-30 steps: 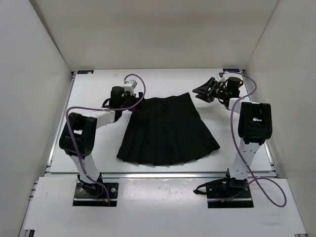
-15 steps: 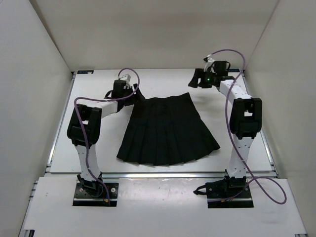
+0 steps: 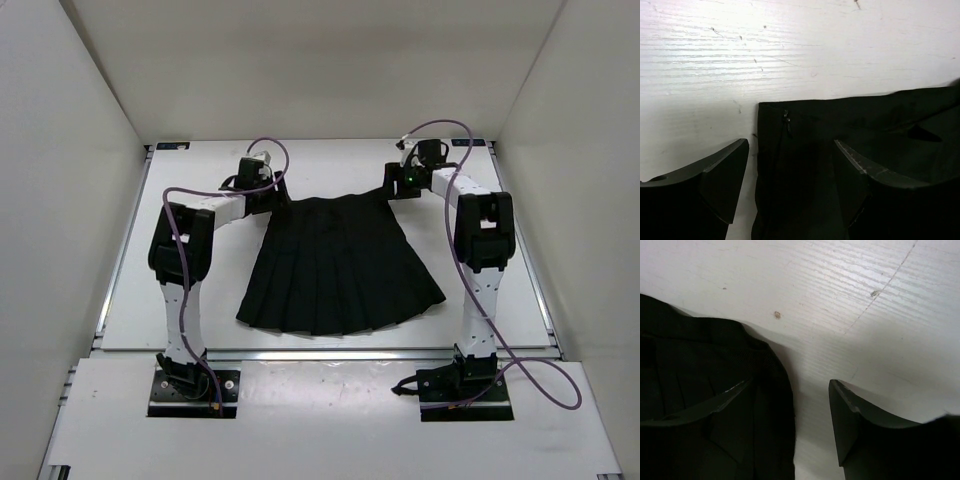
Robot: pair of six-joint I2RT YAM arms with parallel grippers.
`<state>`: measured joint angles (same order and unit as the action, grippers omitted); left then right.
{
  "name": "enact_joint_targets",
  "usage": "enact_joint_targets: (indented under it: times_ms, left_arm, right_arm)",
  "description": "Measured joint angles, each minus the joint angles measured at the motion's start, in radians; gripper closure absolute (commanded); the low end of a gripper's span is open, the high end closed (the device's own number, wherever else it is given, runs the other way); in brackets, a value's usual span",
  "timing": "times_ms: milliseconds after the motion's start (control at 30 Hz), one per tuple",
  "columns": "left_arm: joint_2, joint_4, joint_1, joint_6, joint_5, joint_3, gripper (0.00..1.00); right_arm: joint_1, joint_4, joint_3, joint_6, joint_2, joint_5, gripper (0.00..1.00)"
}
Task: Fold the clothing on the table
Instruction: Fold the skirt
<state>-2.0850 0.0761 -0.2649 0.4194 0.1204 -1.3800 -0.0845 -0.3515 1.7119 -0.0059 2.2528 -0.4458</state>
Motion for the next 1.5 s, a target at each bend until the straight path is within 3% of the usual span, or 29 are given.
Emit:
enact_joint_targets:
  times_ms: [133,233,300,367,400,433,467,700,833,967,1067,1200,1333,1500]
  left_arm:
    - [-0.029,0.023,-0.005,-0.010,-0.002,-0.036,0.30]
    - [-0.038,0.032,-0.006,-0.012,-0.002,-0.044,0.48]
    - [-0.044,0.045,-0.006,-0.014,0.000,-0.051,0.55]
    - [-0.053,0.056,-0.007,-0.018,0.002,-0.065,0.64]
    - [-0.056,0.061,-0.006,-0.019,0.002,-0.069,0.74]
    - [-0.057,0.063,-0.006,-0.019,0.003,-0.071,0.93]
    - [-0.058,0.067,-0.006,-0.019,0.007,-0.072,1.00]
    - [-0.061,0.129,-0.006,-0.066,0.034,-0.157,1.00]
    - [-0.058,0.196,-0.001,-0.102,0.039,-0.329,1.00]
    - [-0.041,0.218,0.000,-0.131,0.048,-0.544,1.00]
    - [0.034,0.211,-0.008,-0.153,0.047,-0.612,1.00]
    - [0.269,0.153,-0.037,-0.215,0.016,-0.479,1.00]
    - [0.557,0.056,-0.088,-0.263,0.016,-0.161,1.00]
    - [0.835,0.045,-0.166,-0.309,-0.015,0.345,1.00]
  right_arm:
    - [-0.002,0.000,0.026,0.001,0.020,-0.009,0.50]
    - [-0.007,-0.004,0.035,0.002,0.026,-0.012,0.55]
    - [-0.010,-0.006,0.043,0.003,0.034,-0.018,0.59]
    - [-0.013,-0.004,0.050,0.004,0.040,-0.024,0.71]
    - [-0.015,-0.005,0.053,0.005,0.043,-0.028,0.90]
    - [-0.019,-0.006,0.056,0.006,0.048,-0.030,1.00]
    - [-0.019,-0.007,0.060,0.011,0.052,-0.030,1.00]
    - [-0.015,-0.051,0.144,0.062,0.064,-0.035,1.00]
    - [0.003,-0.076,0.266,0.087,0.044,-0.039,1.00]
    - [0.028,-0.098,0.420,0.105,-0.037,-0.017,1.00]
    - [0.034,-0.095,0.448,0.095,-0.195,0.024,1.00]
    - [0.027,0.025,0.215,0.064,-0.568,0.084,1.00]
    - [0.036,0.177,-0.219,0.062,-0.913,0.081,1.00]
    - [0.002,0.200,-0.709,0.063,-1.115,0.100,1.00]
